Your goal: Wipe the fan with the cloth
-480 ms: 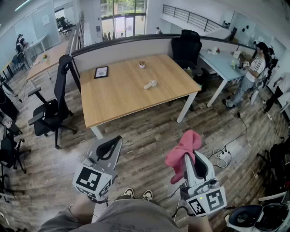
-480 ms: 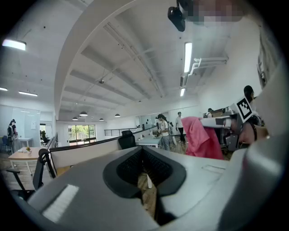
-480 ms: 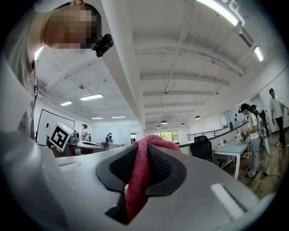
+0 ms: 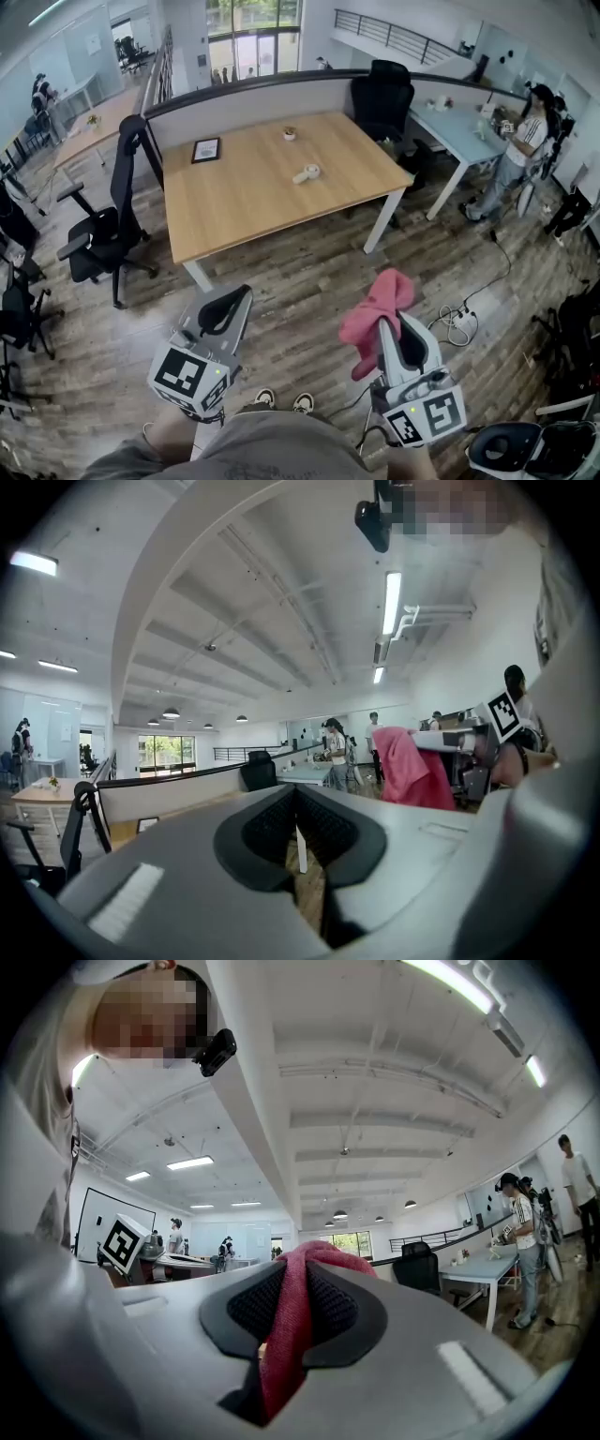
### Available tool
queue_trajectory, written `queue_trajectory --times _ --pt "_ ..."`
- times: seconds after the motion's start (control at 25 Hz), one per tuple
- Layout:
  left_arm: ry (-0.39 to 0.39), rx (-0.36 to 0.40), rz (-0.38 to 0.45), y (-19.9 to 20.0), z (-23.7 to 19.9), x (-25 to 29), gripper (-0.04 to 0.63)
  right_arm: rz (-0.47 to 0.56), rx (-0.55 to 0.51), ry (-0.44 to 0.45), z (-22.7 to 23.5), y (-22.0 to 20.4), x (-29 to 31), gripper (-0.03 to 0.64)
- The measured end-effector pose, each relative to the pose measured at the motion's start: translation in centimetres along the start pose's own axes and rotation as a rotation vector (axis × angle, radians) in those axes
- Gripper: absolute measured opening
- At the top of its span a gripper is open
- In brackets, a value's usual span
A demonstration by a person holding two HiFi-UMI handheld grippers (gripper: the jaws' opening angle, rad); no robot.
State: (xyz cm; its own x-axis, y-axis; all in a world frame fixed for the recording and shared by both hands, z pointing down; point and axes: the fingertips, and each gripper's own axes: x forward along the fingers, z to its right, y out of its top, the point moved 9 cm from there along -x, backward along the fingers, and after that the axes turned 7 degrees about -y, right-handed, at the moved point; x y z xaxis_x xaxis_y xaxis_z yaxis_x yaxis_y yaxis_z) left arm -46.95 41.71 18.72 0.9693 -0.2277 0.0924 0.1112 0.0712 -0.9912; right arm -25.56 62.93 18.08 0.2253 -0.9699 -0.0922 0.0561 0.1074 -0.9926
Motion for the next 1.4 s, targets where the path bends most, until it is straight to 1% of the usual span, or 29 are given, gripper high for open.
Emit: queue_trajectory --times 0.16,0.2,0.28,0.4,0.48,0.72,0.92,1.24,1.4 --pt "0.03 -0.019 0.006 -0.1 0.9 0.9 0.002 -0.005 -0.001 0.002 1.3 0.1 -0.4 0.063" --pt "0.036 -0.026 0.007 -0.2 1.2 1.2 0.015 -0.007 -0.001 0.004 1.7 0.1 -0.4 0.063" --pt "0.047 -0.029 -0.003 -0.5 1.7 1.7 0.194 -0.009 0.001 0.009 2.3 0.0 -0.7 0.063" --pt "0.08 0.006 -0.009 -0.6 2.4 1.9 0.265 -0.01 0.001 0.019 3.1 -0.5 -1.2 0.063" --pt "0.092 0.017 -0.005 -0.5 2.7 2.1 0.267 -0.009 0.001 0.018 3.7 -0.8 -1.5 0.063" --pt "0.104 0.004 -0.015 -0.5 2.3 3.3 0.265 -0.036 0.016 0.019 5.3 -1.5 -0.9 0.063" --pt "0.1 -0.01 -0.013 -1.1 1.5 5.3 0.265 -0.038 0.007 0.024 6.6 -1.8 1.0 0.063" --pt "0.09 -0.009 -0.02 -1.7 -2.0 9.9 0.265 -0.053 0.002 0.027 8.9 -2.7 6.2 0.063" --pt "0.08 -0.019 -0.045 -2.2 -4.5 13.1 0.265 -0.072 0.015 0.021 10.6 -3.4 9.9 0.063"
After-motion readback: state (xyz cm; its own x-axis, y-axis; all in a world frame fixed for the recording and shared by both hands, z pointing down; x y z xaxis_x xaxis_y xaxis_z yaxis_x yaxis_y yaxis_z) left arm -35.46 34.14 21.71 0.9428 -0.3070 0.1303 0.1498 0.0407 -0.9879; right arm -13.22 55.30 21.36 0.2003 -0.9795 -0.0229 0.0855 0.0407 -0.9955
